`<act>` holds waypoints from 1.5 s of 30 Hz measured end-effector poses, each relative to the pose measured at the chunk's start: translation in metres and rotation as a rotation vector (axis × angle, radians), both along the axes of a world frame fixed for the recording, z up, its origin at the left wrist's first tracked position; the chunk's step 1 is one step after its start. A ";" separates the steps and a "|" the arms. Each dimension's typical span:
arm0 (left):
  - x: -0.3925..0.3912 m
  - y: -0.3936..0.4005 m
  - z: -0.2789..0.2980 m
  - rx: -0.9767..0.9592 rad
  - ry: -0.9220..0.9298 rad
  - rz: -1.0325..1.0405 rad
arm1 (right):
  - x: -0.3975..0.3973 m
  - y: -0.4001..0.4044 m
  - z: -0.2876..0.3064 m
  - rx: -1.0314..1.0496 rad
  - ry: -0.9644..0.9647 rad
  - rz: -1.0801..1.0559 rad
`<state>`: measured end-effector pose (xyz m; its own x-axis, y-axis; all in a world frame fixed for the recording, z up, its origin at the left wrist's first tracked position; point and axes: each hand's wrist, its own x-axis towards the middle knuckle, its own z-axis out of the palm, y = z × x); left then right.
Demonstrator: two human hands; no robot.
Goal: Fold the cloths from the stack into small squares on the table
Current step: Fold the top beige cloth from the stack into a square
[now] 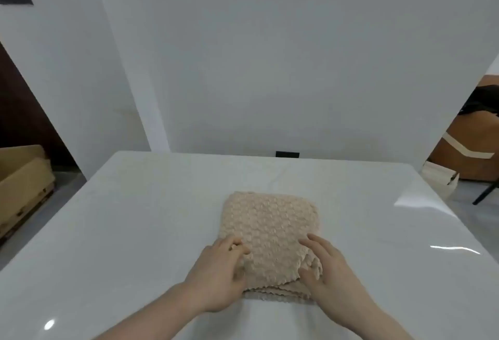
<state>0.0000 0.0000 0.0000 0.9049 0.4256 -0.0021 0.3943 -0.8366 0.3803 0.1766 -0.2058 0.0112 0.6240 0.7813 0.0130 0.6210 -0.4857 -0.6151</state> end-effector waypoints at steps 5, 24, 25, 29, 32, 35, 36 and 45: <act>0.004 0.002 -0.089 0.070 -0.119 0.016 | 0.009 0.018 -0.094 0.017 -0.110 0.042; -0.020 -0.013 -0.132 0.246 -0.554 0.201 | -0.010 0.002 -0.149 0.481 -0.353 -0.157; -0.021 -0.012 -0.132 0.272 -0.567 0.226 | -0.011 0.001 -0.148 0.498 -0.368 -0.166; -0.023 -0.014 -0.130 0.258 -0.621 0.259 | -0.010 0.002 -0.147 0.568 -0.440 -0.168; -0.024 -0.014 -0.131 0.226 -0.655 0.232 | -0.009 0.004 -0.151 0.585 -0.449 -0.168; -0.023 -0.013 -0.132 0.217 -0.705 0.199 | -0.011 0.004 -0.149 0.605 -0.420 -0.192; -0.023 -0.014 -0.132 0.220 -0.715 0.177 | -0.012 0.004 -0.147 0.605 -0.416 -0.196; -0.015 -0.019 -0.098 0.089 -0.826 0.136 | -0.025 0.005 -0.101 0.623 -0.309 -0.266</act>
<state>-0.0151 -0.0187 -0.0979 0.5417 0.4979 0.6772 0.1175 -0.8426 0.5255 0.1513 -0.2005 -0.0899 0.6873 0.3948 0.6097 0.7203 -0.2626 -0.6420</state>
